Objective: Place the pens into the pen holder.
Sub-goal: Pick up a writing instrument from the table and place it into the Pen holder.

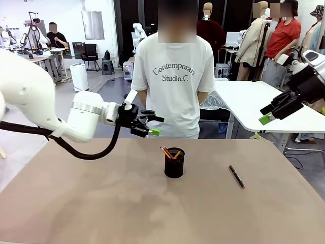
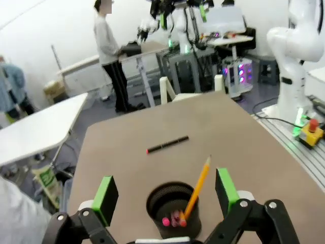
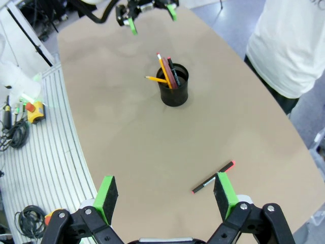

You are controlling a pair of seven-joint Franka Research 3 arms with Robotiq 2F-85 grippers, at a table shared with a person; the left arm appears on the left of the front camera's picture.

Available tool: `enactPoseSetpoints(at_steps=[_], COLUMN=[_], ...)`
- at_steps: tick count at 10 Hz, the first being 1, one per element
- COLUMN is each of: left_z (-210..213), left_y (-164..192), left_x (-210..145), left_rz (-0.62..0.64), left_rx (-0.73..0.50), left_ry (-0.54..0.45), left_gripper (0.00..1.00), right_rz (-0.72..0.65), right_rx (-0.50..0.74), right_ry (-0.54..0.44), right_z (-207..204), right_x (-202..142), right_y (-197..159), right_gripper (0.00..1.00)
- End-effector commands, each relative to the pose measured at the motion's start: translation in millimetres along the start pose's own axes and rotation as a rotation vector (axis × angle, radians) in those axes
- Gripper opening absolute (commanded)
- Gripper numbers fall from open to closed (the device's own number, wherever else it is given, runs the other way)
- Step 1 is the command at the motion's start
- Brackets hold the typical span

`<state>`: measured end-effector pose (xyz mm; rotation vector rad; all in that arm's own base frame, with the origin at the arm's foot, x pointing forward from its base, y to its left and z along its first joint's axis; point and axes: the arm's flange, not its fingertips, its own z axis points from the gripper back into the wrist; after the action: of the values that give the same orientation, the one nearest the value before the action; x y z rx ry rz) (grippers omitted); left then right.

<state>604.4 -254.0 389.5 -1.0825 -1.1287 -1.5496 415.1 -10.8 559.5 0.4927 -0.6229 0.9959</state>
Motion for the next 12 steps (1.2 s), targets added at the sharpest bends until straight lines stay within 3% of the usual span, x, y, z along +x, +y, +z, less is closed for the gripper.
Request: enactPoseSetpoints(at_steps=[1,5,7,11,12], left_z=[40,122,143,152,157], left_y=[-44,-89,-94,-83,-91], left_x=[22,42,35,29,31], left_rz=[0.100,0.260,0.231,0.135,0.185], left_rx=[0.043,0.157,0.181,0.195,0.181], left_ry=[0.100,0.357,0.491,0.521,0.524], left_gripper=[1.00,1.00,1.00,1.00,1.00], right_rz=[-0.006,-0.006,-0.006,-0.006,-0.006], right_rx=[0.002,0.002,0.002,0.002,0.002], right_ry=[-0.015,-0.015,-0.015,-0.015,-0.015], right_z=[1,1,1,1,1], right_x=[1,1,1,1,1], right_y=[0,0,0,0,0], right_gripper=[1.00,1.00,1.00,1.00,1.00])
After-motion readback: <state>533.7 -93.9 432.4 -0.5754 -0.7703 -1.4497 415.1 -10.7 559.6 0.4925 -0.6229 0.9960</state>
